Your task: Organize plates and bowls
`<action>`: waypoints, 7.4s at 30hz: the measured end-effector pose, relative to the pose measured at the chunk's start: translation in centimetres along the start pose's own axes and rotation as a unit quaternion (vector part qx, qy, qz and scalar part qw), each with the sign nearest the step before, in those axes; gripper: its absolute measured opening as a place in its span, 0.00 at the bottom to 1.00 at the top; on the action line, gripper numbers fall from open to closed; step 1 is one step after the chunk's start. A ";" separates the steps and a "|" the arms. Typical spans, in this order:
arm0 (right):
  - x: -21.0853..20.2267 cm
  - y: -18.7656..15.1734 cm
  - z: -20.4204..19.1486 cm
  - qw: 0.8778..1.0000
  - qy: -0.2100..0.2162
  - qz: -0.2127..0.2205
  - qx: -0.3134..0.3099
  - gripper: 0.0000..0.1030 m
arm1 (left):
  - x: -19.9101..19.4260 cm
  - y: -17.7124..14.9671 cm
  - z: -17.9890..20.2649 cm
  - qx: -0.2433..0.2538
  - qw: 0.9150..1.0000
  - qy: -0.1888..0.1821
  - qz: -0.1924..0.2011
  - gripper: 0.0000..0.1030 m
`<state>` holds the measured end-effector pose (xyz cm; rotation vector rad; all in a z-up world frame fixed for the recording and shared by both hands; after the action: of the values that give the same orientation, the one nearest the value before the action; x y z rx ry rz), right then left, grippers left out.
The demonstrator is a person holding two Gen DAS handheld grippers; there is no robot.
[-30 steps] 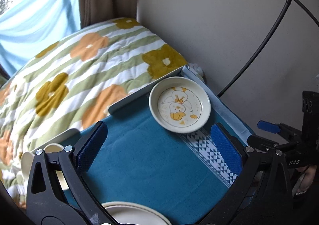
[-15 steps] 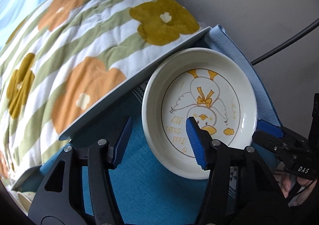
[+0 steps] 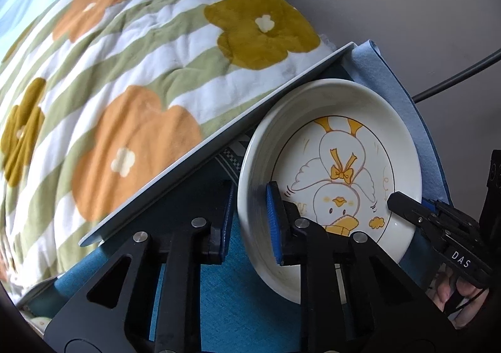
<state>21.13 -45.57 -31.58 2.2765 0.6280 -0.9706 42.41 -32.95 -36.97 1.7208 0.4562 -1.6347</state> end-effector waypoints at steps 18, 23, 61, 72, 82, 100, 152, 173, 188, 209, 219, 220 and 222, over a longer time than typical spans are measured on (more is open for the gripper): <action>-1.8 0.4 -1.2 0.998 -0.002 -0.008 -0.058 0.18 | -4.0 -0.9 1.2 0.006 0.998 0.037 0.044 0.16; -4.3 0.7 -2.9 0.996 0.011 0.007 -0.088 0.18 | -7.9 -2.7 1.2 -0.007 0.997 0.038 0.072 0.16; -4.9 -21.4 -17.9 0.920 0.124 -0.144 -0.342 0.18 | -18.6 -37.9 -8.0 -0.266 0.953 0.123 0.084 0.16; -2.1 -23.6 -19.1 0.898 0.123 -0.177 -0.382 0.18 | -15.5 -41.5 -9.1 -0.315 0.940 0.120 0.060 0.16; -1.6 -24.1 -19.2 0.889 0.113 -0.181 -0.405 0.18 | -14.3 -41.4 -8.8 -0.308 0.939 0.144 0.043 0.16; -0.1 -26.5 -19.6 0.846 0.055 -0.181 -0.498 0.18 | -14.6 -41.4 -7.9 -0.248 0.932 0.263 0.011 0.18; 2.7 -24.8 -34.9 0.811 0.169 -0.212 -0.518 0.95 | -24.6 -45.2 -20.0 -0.498 0.830 0.233 0.095 1.00; 14.4 -30.5 -35.4 0.800 0.108 -0.310 -0.502 0.18 | -14.4 -45.1 -27.0 -0.503 0.850 0.153 0.026 0.15; 11.9 -30.2 -35.9 0.804 0.121 -0.281 -0.510 0.12 | -17.5 -44.0 -25.9 -0.464 0.863 0.192 0.057 0.11; -7.1 -18.2 -21.6 0.879 0.119 -0.143 -0.438 0.12 | -23.7 -30.9 -3.9 -0.340 0.913 0.177 0.141 0.11; -10.7 -12.9 -10.0 0.929 0.043 -0.103 -0.352 0.12 | -17.4 -22.2 7.4 -0.258 0.952 0.100 0.128 0.11; -10.7 -12.5 -8.9 0.933 0.035 -0.101 -0.343 0.12 | -16.5 -21.5 8.2 -0.251 0.955 0.095 0.124 0.11; -10.4 -11.8 -7.1 0.938 0.024 -0.099 -0.330 0.12 | -14.9 -20.4 9.5 -0.241 0.959 0.087 0.120 0.11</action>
<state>10.87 -34.35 -23.54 1.6608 1.0394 -0.6545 19.57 -22.37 -27.14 1.4822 0.6432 -1.0932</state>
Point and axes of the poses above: each gripper's, at about its wrist camera, not at the fingertips, and x roughly the way its jaws point, z to its right, y to its top, the point moved 7 cm from there along x, roughly the way its jaws point, and after that the axes turned 8 degrees about y, right-handed, at the moved point
